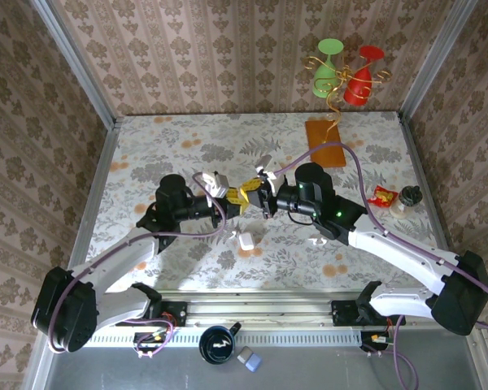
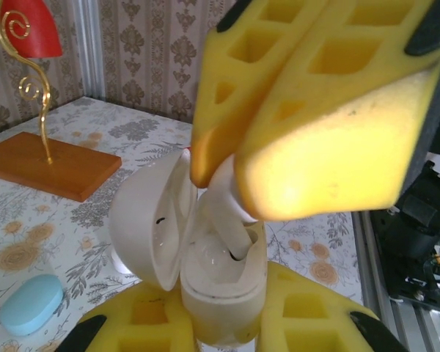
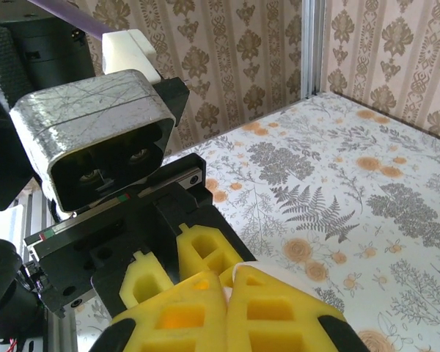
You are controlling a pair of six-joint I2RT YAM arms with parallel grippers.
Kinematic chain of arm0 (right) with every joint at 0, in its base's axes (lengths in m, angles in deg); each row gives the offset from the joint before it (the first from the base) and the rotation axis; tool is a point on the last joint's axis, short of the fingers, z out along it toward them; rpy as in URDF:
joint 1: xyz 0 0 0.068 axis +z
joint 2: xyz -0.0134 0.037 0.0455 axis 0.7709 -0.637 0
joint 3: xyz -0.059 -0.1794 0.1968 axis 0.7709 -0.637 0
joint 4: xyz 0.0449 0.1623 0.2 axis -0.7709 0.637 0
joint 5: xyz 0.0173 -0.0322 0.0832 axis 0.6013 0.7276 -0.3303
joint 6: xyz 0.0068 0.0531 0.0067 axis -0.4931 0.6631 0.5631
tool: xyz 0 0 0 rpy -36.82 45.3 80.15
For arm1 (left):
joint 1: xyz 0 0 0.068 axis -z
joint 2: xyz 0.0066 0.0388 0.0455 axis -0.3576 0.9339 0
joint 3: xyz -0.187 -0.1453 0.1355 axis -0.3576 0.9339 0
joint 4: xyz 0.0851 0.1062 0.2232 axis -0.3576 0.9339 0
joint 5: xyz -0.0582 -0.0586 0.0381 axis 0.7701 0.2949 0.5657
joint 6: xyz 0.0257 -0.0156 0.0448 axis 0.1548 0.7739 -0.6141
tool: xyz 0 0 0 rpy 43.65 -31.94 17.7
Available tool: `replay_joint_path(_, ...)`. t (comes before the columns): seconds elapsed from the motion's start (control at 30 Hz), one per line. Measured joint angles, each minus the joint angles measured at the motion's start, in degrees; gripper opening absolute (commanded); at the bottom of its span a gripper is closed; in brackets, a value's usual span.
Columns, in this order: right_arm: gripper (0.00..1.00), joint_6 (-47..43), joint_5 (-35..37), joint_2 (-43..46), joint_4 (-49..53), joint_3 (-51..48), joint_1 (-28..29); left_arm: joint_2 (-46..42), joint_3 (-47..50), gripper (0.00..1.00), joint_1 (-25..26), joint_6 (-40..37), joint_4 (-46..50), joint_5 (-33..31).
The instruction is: Insert the wireless bluetooth earbuds into the charging case
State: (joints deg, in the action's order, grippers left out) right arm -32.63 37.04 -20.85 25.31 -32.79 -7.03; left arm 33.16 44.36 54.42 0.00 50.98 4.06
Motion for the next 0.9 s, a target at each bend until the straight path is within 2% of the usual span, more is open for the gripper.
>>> replay_joint_path(0.5,0.16,0.0,1.6,-0.8,-2.8,-0.2,0.0,-0.3,0.0,0.10,0.2,3.0,-1.6,-2.7)
replay_joint_path(0.9,0.16,0.0,2.6,-1.1,-4.9,-0.7,0.0,-0.3,0.0,0.09,0.2,4.3,-2.7,-3.6)
